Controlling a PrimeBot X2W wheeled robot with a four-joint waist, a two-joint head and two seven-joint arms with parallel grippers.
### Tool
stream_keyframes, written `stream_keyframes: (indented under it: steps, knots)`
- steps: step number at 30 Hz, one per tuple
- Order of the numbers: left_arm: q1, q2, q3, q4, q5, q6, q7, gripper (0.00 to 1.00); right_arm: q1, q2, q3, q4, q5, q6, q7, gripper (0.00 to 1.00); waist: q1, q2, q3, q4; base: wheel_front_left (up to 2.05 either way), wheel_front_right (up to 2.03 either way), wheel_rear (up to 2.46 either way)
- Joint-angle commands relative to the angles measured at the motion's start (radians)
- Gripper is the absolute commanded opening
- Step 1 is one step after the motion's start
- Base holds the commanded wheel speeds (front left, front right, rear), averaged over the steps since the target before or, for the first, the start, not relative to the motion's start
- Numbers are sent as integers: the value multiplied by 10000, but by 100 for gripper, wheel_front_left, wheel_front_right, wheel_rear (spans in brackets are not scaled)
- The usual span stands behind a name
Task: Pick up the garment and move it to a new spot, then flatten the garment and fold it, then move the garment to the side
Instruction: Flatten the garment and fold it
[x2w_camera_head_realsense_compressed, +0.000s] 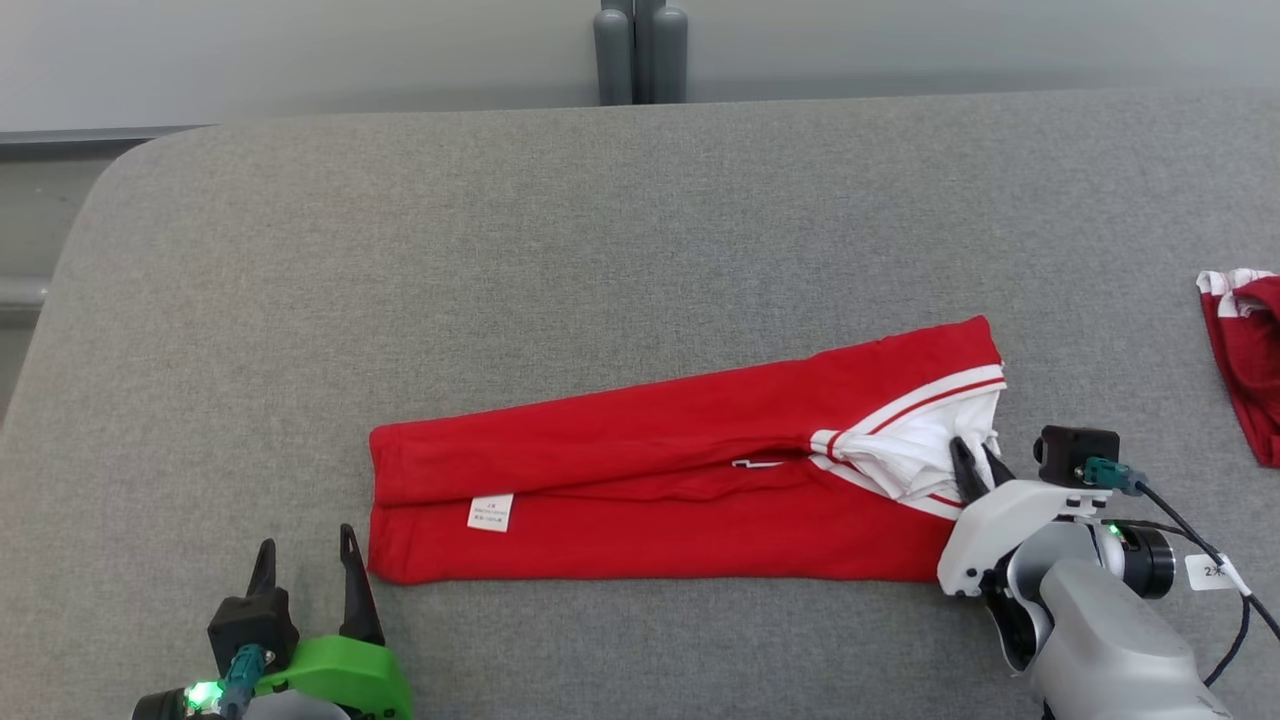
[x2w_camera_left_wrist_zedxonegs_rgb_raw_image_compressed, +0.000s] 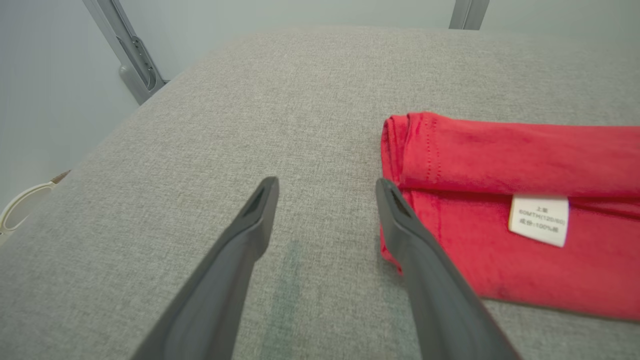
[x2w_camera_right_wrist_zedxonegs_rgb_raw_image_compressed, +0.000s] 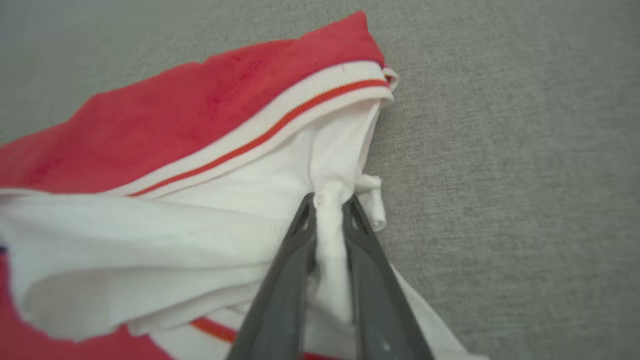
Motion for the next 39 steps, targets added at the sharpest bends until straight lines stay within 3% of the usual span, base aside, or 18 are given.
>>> stream_keyframes:
  steps: [1, 8, 17, 27, 39]
  knots:
    - [-183, 24, -8, -34, 142, -12, 7, 100, 367, 52, 84, 456, 62, 1, 215, 0, 0, 0, -13, 12, 0, 0, 0]
    - [-86, 24, -122, 7, 147, -89, 7, 100, -45, -570, -690, -420, -29, -42, -59, 0, 0, 0, -179, -1, 0, 0, 0]
    - [100, 25, -348, -16, -65, -42, 7, 100, 781, -67, -804, -3102, -414, -6, -83, 0, 0, 0, -461, -137, 0, 0, 0]
    - [-15, 26, -799, -31, -279, -19, 7, 100, 1223, 276, 1672, -5061, 649, -3, 15, 0, 0, 0, -607, 342, 0, 0, 0]
    - [-303, 27, -1790, -214, -543, 54, 7, 100, 439, 480, 4156, -5143, 1773, -2, 549, 0, 0, 0, -490, 2337, 0, 0, 0]
